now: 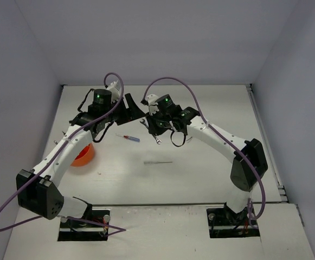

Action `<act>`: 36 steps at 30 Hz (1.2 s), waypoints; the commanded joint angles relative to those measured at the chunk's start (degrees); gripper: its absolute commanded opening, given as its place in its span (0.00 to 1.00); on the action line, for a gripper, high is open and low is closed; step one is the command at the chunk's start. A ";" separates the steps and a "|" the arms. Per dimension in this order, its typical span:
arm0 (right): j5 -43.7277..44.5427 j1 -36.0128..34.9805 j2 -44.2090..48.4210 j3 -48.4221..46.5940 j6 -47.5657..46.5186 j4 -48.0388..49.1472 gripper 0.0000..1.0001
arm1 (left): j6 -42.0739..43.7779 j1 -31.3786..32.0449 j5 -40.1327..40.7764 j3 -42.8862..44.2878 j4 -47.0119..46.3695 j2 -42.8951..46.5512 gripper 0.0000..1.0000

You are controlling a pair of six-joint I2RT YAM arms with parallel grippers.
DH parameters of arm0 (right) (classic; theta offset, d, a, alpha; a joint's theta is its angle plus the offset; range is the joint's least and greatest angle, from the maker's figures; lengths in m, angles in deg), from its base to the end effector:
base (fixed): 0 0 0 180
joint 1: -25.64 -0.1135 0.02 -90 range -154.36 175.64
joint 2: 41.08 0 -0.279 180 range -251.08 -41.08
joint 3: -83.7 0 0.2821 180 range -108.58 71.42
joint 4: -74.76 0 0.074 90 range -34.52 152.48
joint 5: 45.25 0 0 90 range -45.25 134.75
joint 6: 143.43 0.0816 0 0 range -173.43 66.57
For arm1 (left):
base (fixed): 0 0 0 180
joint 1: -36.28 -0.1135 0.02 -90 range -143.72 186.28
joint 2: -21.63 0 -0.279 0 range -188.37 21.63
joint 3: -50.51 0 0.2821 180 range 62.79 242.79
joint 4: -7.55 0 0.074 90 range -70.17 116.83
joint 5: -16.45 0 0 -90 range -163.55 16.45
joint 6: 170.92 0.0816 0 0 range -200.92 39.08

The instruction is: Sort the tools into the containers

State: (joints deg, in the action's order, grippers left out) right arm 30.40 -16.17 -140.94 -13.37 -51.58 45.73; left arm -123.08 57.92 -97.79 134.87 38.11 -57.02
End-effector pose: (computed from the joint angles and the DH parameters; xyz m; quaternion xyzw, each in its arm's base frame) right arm 0.3440 0.3348 0.2939 -0.3533 0.7941 0.2807 0.4072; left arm 0.3413 -0.1714 0.3527 -0.0355 0.8309 -0.4284 0.3534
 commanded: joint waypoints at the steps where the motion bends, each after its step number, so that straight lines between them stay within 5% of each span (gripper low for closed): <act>1: -3.14 -0.69 4.93 -1.69 1.17 5.10 0.00 | -1.65 0.59 -0.72 1.09 -5.32 -0.14 0.60; 19: -4.98 -1.11 8.65 0.01 4.01 9.37 0.00 | -3.04 1.57 1.25 0.03 -6.00 0.08 0.58; 36: -6.90 -2.05 9.97 2.47 6.25 12.28 0.00 | -4.97 2.52 1.04 -2.07 -9.18 1.09 0.16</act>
State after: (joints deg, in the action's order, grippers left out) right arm 24.87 -17.65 -135.08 -11.15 -46.36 52.78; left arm -127.86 59.91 -96.53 132.54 32.89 -57.87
